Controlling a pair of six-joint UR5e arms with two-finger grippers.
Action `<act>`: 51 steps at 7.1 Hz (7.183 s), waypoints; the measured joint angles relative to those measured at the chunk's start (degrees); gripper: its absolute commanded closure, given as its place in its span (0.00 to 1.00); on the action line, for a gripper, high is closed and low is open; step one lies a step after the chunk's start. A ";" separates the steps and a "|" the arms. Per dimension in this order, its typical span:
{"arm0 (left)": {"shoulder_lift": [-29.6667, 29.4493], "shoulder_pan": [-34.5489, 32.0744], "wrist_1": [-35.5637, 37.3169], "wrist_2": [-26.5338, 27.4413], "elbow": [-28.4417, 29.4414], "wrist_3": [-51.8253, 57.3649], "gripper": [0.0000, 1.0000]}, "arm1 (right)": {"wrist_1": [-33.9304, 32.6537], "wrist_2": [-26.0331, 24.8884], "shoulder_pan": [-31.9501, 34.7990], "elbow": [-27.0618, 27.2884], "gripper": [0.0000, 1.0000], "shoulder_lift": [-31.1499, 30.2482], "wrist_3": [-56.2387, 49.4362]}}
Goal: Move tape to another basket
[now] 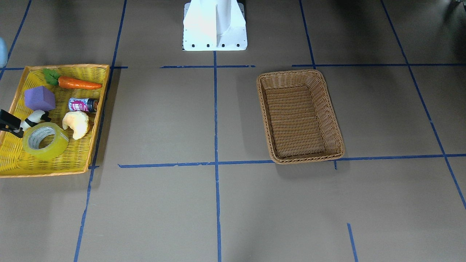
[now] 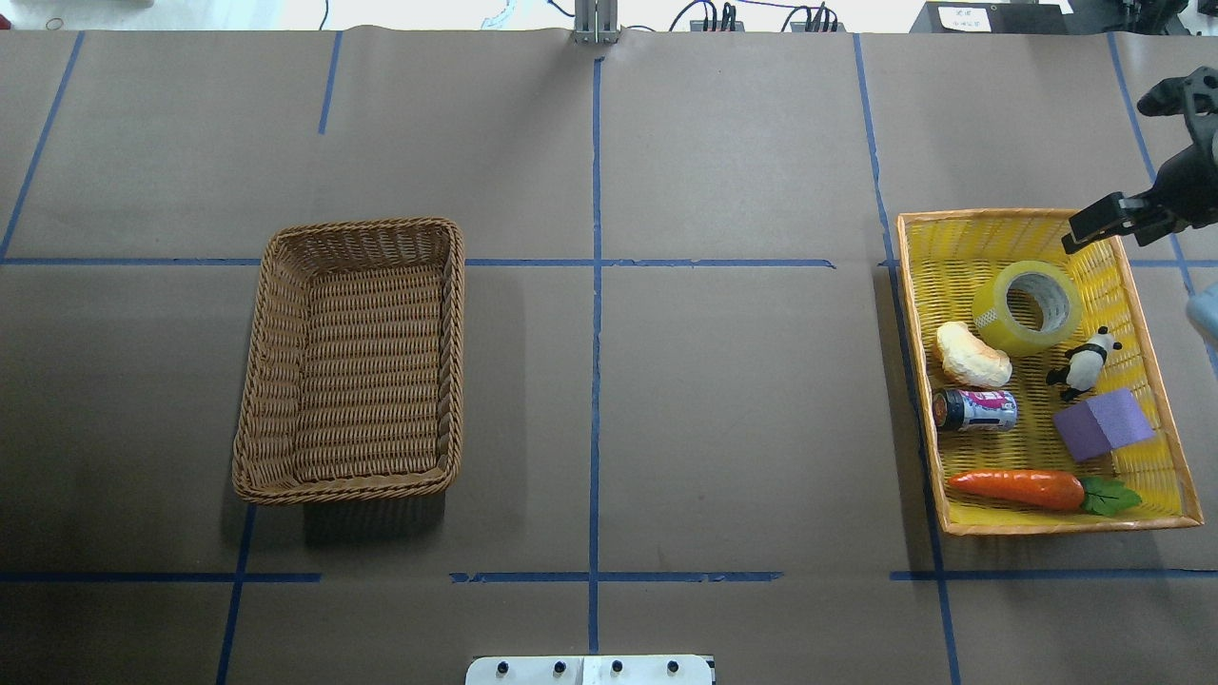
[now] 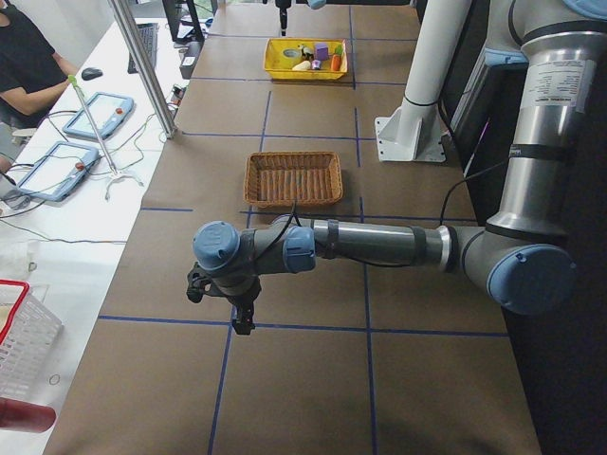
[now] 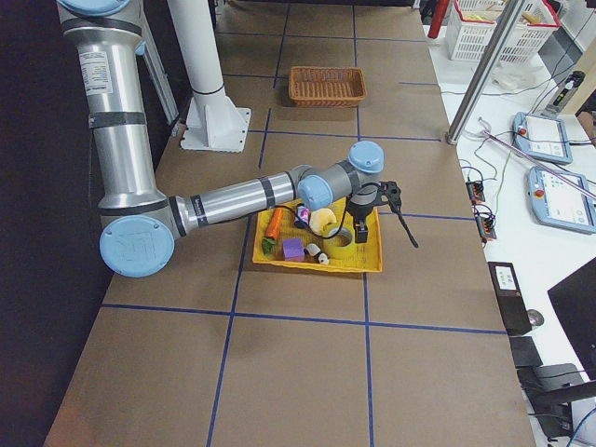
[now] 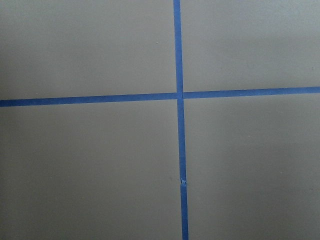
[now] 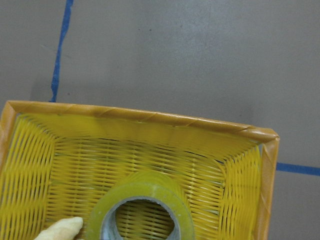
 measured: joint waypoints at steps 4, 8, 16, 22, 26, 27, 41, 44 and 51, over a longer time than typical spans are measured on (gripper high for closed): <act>-0.01 0.00 -0.02 0.00 -0.06 -0.10 0.00 | 2.83 -2.82 -5.27 -4.98 0.00 0.71 0.93; -0.01 0.00 -0.02 -0.09 -0.07 -0.12 0.00 | 2.85 -3.43 -6.88 -7.90 0.20 1.24 0.68; -0.01 0.09 -0.06 -0.22 -0.07 -0.21 0.00 | 2.91 -2.87 -5.08 -6.49 1.00 1.60 0.36; -0.35 0.19 -0.04 -0.26 -0.10 -0.56 0.00 | 2.79 6.80 -0.75 -2.81 1.00 9.42 10.96; -2.20 3.45 -7.52 -9.51 -0.85 -10.23 0.00 | 10.37 10.10 -4.53 -2.93 1.00 18.84 32.02; -2.31 6.35 -15.95 -11.82 -0.94 -19.57 0.00 | 17.11 10.35 -5.85 -3.13 1.00 19.26 39.91; -20.96 47.66 -98.47 20.34 -7.94 -148.19 0.00 | 75.86 -16.09 -35.70 -1.08 0.99 17.45 86.02; -21.35 50.59 -99.04 22.40 -8.35 -149.08 0.00 | 76.22 -16.39 -38.57 0.43 0.98 17.45 85.85; -22.57 58.98 -99.07 25.97 -10.46 -149.07 0.00 | 76.23 -17.45 -38.85 -0.08 0.98 17.40 85.68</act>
